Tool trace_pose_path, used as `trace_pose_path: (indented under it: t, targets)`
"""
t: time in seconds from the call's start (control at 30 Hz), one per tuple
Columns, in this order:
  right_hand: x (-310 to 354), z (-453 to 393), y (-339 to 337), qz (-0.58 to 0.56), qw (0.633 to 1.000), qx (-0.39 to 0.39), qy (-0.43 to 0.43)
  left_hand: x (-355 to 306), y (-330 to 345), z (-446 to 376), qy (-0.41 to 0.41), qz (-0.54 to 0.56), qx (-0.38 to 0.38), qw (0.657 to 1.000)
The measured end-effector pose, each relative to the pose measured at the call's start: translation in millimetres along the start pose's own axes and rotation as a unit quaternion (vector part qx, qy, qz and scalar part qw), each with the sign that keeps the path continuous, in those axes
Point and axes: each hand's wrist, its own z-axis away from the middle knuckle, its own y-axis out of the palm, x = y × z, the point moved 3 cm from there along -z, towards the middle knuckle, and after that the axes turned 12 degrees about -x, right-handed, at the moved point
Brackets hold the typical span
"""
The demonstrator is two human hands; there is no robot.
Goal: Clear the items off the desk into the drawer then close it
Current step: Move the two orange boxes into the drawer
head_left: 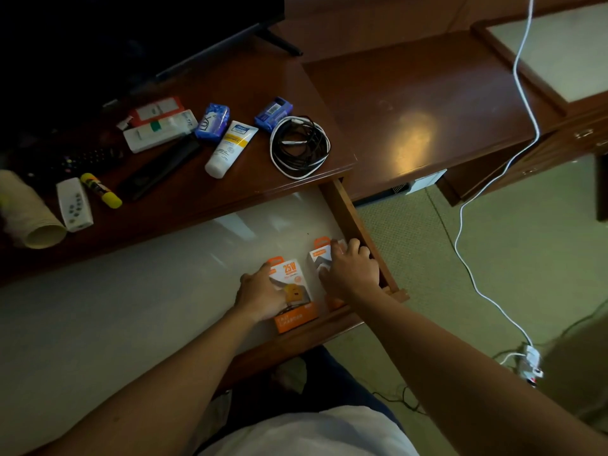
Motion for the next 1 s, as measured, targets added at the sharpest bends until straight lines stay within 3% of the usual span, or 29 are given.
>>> trace_pose_path:
  t: [0.3, 0.5, 1.0]
  targets:
    - [2, -3, -1, 0.039, 0.999, 0.005, -0.01, -18, 15, -1, 0.048, 0.03, -0.025, 0.998]
    - [4, -7, 6, 0.03, 0.99, -0.018, -0.14, -29, 26, -4, 0.065, 0.016, -0.029, 0.997]
    - [3, -14, -3, 0.034, 0.989, 0.025, -0.145, -34, 29, -8, 0.083, 0.017, -0.04, 0.996]
